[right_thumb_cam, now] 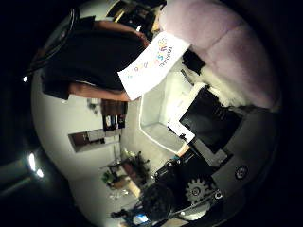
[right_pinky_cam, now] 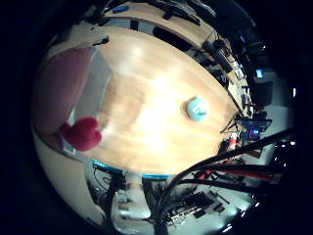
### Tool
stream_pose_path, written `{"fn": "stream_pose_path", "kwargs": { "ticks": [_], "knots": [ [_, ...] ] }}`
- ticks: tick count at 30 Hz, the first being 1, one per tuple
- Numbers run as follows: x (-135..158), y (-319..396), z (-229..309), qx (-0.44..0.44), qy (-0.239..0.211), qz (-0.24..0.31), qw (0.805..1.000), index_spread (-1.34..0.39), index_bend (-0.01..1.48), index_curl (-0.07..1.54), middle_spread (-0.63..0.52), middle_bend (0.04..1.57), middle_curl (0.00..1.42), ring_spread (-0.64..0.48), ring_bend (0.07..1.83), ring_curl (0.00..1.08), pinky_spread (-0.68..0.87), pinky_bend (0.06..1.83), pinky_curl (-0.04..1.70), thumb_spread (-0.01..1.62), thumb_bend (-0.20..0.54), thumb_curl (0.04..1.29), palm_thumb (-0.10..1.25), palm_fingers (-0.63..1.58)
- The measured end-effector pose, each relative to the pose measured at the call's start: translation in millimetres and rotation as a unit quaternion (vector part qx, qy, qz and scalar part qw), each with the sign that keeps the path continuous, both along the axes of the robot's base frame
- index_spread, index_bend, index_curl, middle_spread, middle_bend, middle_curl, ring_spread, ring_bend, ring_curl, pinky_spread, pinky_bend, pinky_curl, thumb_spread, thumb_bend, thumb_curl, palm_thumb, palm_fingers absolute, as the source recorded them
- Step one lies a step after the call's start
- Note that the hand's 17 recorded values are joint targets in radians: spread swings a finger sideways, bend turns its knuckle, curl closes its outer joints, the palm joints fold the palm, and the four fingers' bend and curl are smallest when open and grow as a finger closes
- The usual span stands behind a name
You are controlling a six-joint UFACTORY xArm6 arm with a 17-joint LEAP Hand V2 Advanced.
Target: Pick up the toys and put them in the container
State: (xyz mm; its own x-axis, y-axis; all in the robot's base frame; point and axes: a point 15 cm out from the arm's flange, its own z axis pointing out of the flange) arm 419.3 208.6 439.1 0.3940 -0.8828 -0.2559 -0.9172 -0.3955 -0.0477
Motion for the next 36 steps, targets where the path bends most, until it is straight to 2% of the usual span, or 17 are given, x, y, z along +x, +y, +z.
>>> {"fn": "stream_pose_path", "kwargs": {
  "ticks": [14,20,28,31,33,36],
  "knots": [
    [-30,95,-2,-0.002,-0.033,0.097,0.995,-0.58,0.18,0.72,-0.41,0.73,0.72,-0.33,1.2,0.48,-0.53,1.16,0.42,1.0,-0.017,0.43,1.16,1.16],
    [-25,114,-5,-0.03,-0.08,0.125,0.988,-0.58,0.18,0.73,-0.41,0.75,0.72,-0.33,1.2,0.48,-0.55,1.13,0.41,1.01,-0.017,0.43,1.13,1.16],
    [-28,121,-13,-0.035,-0.075,0.136,0.987,-0.59,0.19,0.74,-0.4,0.75,0.71,-0.33,1.19,0.48,-0.58,1.09,0.4,1.04,-0.023,0.43,1.08,1.16],
    [-26,120,-15,-0.036,-0.073,0.135,0.987,-0.59,0.2,0.75,-0.4,0.73,0.71,-0.33,1.18,0.47,-0.59,1.08,0.4,1.07,-0.061,0.4,0.95,1.14],
    [-26,117,-18,-0.039,-0.069,0.135,0.988,-0.59,0.2,0.76,-0.4,0.71,0.7,-0.35,1.15,0.46,-0.59,1.07,0.39,1.08,-0.085,0.36,0.81,1.11],
    [-25,117,-20,-0.041,-0.066,0.136,0.988,-0.59,0.17,0.74,-0.4,0.68,0.69,-0.36,1.12,0.45,-0.58,1.06,0.39,1.08,-0.075,0.31,0.62,1.05]
  ]
}}
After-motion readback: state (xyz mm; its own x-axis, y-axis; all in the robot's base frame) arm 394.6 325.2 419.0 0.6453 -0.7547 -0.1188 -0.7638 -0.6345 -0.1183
